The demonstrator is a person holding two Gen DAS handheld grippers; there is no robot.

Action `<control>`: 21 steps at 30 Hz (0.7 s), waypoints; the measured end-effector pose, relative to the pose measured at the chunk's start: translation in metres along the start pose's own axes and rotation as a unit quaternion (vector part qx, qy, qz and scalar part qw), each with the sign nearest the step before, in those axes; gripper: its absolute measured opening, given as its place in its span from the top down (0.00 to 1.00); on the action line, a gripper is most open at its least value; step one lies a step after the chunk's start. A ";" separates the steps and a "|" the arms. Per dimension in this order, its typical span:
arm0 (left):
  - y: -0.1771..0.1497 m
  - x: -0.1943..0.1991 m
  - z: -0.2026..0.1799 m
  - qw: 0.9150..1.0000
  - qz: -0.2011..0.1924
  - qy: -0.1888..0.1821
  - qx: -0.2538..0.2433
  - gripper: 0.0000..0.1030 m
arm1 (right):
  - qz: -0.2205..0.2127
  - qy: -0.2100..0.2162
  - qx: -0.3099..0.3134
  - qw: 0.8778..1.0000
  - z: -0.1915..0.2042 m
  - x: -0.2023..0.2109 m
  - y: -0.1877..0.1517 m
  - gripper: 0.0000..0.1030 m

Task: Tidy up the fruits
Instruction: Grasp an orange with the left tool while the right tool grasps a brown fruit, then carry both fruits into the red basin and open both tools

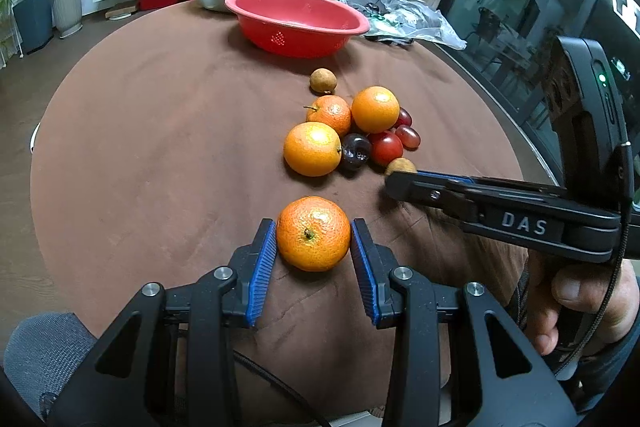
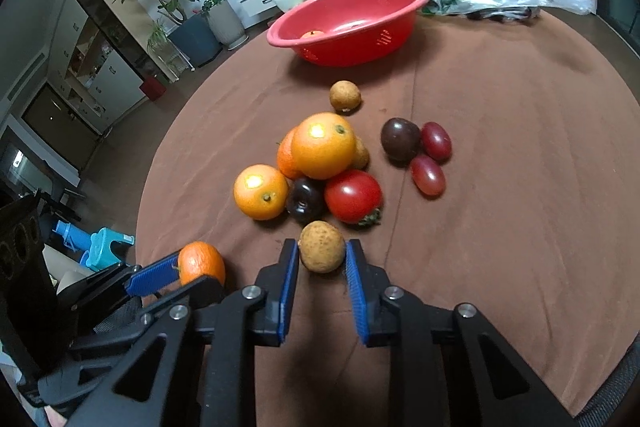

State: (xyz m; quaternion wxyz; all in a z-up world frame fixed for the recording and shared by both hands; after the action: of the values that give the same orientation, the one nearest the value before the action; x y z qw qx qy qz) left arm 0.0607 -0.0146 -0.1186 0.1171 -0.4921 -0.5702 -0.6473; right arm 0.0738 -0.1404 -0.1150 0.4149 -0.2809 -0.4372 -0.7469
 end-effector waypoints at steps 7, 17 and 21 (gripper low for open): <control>0.010 0.002 0.007 1.000 -0.005 0.004 0.001 0.66 | -0.008 0.004 -0.011 1.000 -0.011 0.009 0.005 0.74; 0.071 0.007 0.040 0.999 -0.030 0.015 -0.004 0.66 | -0.065 -0.016 -0.052 0.996 -0.063 0.048 0.059 0.74; 0.117 0.008 0.051 0.998 -0.045 0.029 -0.024 0.66 | -0.102 -0.028 -0.050 0.993 -0.076 0.071 0.101 0.74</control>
State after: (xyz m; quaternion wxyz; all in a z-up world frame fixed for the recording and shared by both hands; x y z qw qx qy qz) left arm 0.1659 -0.0058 -0.0463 0.0919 -0.4497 -0.5725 -0.6794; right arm 0.1213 -0.2619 -0.0517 0.3100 -0.2761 -0.4368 -0.7980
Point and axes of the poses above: each gripper's, at about its wrist camera, not at the fingertips, and x roughly against the way its jaws point, z to its left, y to its top, the point moved 8 cm from there along -x, roughly the way its jaws point, and after that the axes turned 9 degrees about -x, right-handed, at the moved point
